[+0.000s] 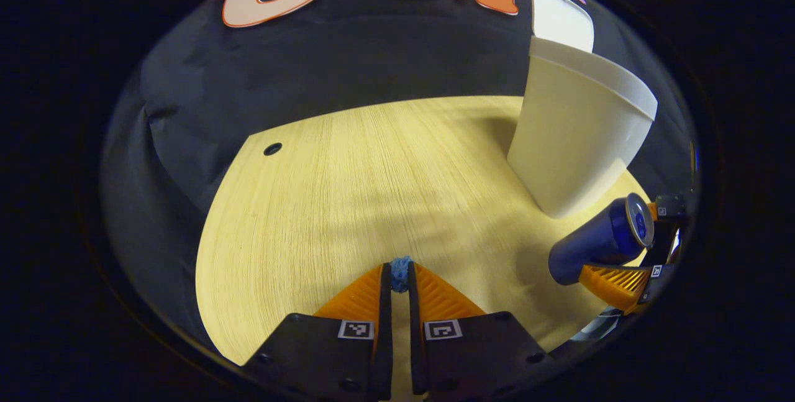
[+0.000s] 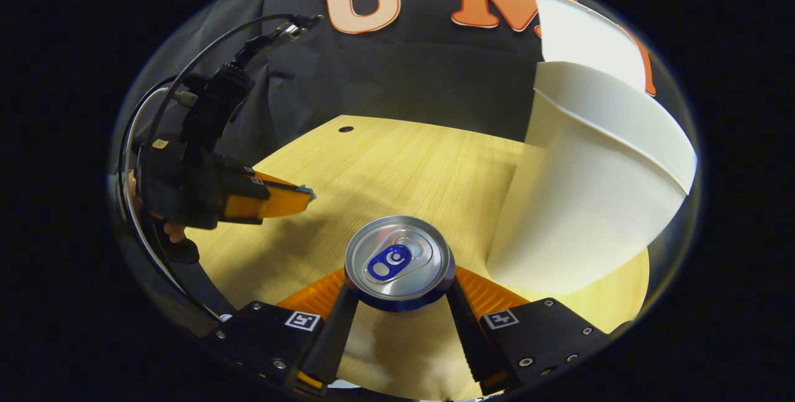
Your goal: Press the lid of the desktop garbage bin to open it, pick up the crumpled paper on the desktop and throw it into the bin, then pick up the pop can on the desktop and drop it into the bin, and finally close the garbage bin lid.
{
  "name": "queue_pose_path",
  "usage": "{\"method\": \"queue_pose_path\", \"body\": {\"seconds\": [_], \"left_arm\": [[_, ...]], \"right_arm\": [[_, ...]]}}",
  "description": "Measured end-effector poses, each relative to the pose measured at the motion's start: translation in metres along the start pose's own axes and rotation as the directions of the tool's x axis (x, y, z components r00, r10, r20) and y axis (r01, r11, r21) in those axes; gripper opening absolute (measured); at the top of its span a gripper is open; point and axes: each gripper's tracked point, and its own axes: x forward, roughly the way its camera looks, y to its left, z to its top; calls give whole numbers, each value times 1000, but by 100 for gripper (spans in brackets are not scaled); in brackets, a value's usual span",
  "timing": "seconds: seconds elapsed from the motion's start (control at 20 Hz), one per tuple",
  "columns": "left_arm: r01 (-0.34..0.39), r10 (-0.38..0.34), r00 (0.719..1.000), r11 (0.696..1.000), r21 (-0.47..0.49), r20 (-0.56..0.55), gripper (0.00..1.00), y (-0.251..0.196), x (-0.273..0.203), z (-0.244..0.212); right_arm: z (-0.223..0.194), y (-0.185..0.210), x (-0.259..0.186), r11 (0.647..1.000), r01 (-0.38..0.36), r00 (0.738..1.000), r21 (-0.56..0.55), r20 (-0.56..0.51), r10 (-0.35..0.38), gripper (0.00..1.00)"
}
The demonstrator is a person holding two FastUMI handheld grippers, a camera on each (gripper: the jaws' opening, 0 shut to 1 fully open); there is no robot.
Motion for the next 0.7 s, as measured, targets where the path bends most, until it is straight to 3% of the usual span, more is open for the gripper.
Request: {"method": "queue_pose_path", "body": {"seconds": [0.45, 0.7], "left_arm": [[-51, 58, 988, 998, -47, 146, 13, 31, -44, 249], [-33, 49, 972, 997, -74, 230, 12, 51, -68, 428]], "right_arm": [[-1, -31, -18, 999, 20, 1000, -28, 25, -19, 80], [-2, -41, -21, 1000, 21, 999, -21, 37, -21, 80]]}}
